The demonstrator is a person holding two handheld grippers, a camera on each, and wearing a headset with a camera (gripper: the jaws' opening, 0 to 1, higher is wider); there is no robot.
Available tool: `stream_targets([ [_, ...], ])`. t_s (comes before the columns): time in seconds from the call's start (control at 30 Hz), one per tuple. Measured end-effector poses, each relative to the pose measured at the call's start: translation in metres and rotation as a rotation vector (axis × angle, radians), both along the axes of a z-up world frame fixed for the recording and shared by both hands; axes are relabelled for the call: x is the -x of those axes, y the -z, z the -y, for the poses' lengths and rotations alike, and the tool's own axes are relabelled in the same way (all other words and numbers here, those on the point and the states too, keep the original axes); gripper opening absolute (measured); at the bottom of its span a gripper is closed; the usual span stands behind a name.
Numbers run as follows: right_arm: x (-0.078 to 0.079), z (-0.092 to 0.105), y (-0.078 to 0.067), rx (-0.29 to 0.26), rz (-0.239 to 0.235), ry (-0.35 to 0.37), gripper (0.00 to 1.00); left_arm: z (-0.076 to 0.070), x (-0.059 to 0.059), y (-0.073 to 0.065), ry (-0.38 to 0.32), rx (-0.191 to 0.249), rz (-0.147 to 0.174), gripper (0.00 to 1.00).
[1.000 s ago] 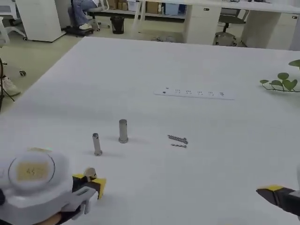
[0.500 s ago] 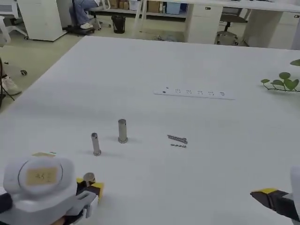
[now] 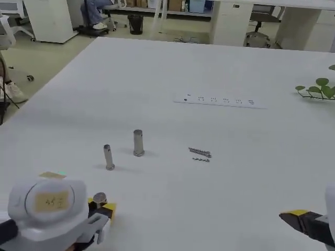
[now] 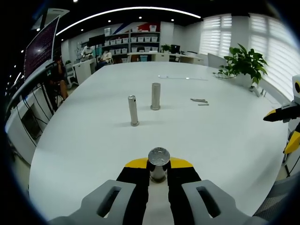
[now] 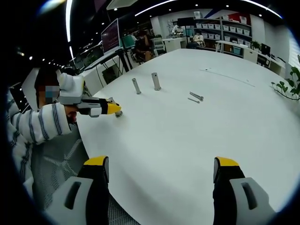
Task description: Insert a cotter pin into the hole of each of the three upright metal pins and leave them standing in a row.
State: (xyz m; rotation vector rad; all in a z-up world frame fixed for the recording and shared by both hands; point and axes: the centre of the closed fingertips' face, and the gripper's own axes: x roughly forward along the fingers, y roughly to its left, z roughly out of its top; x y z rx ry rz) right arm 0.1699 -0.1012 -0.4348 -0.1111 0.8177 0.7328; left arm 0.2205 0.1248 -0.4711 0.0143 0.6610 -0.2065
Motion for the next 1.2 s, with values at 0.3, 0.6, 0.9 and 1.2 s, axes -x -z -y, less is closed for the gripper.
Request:
stream_targets([
  [0.3, -0.004, 0.000, -0.003, -0.008, 0.010, 0.006, 0.91, 0.001, 0.002, 0.001, -0.011, -0.015, 0.012, 0.10],
  [0.6, -0.001, 0.000, -0.002, -0.007, 0.005, 0.003, 0.91, 0.000, 0.005, -0.003, 0.028, 0.003, -0.016, 0.12],
  [0.9, -0.005, -0.003, -0.005, -0.009, 0.014, -0.004, 0.91, 0.014, 0.018, -0.030, 0.204, 0.071, -0.039, 0.41],
  [1.2, -0.006, -0.003, -0.006, -0.023, 0.005, 0.003, 0.91, 0.020, 0.037, -0.055, 0.283, 0.145, -0.007, 0.71],
])
